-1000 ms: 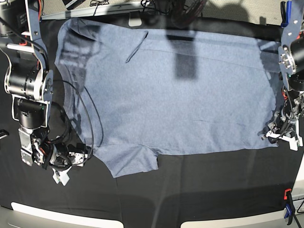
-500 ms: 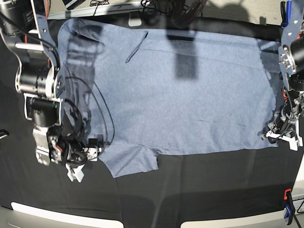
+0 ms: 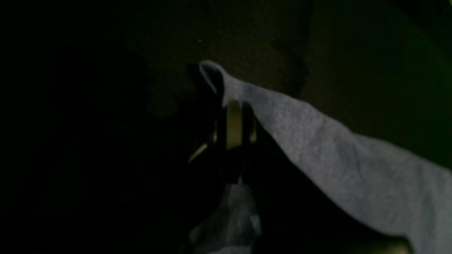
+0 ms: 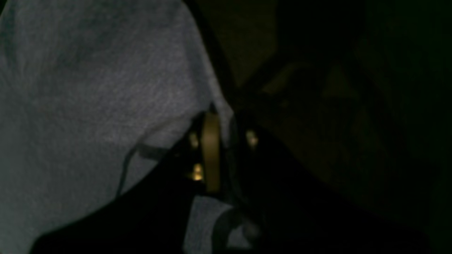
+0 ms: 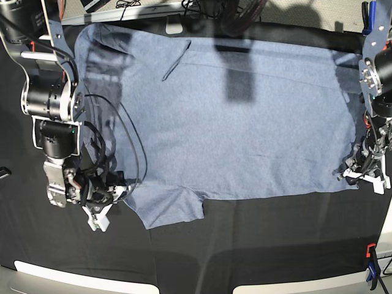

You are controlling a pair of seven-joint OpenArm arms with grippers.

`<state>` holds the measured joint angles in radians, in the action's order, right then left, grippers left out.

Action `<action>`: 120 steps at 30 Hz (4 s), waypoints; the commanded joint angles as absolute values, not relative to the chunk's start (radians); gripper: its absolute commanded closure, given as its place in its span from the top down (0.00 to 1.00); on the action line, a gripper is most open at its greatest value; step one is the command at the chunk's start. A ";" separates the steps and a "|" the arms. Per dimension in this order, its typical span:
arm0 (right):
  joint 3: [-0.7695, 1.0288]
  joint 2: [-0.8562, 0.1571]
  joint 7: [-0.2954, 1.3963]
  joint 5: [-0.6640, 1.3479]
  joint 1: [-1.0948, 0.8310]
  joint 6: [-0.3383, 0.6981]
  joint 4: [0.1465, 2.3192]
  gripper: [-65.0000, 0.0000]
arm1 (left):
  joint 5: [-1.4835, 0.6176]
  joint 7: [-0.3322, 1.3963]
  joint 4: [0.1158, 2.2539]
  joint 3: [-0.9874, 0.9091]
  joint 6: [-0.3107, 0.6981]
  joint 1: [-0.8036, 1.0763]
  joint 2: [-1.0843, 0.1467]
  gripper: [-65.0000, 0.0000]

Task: Layout the t-shirt on the table in an organized manner, then fold the t-shirt properly
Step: 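Fold the hem half over the collar half with both grippers, then move the right gripper to the folded shirt's sleeve end and grasp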

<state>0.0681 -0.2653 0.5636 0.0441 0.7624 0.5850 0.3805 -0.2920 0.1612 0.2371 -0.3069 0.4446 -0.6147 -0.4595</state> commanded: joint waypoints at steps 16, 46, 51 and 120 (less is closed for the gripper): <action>0.071 -0.297 0.560 0.068 0.635 0.698 0.784 0.00 | -0.427 0.311 0.484 -0.306 0.673 -0.564 -0.500 0.00; 0.336 -0.354 0.607 0.189 0.019 0.636 1.653 0.00 | -0.727 0.498 1.063 -0.538 0.641 -0.090 -0.510 0.00; 0.350 -0.338 0.609 0.213 -0.093 0.636 1.732 0.00 | -0.727 0.501 1.133 -0.543 0.641 -0.029 -0.510 0.00; -0.028 -0.258 0.970 0.393 0.374 0.504 1.175 0.53 | -0.813 0.553 1.356 -0.691 0.698 0.124 -0.446 0.41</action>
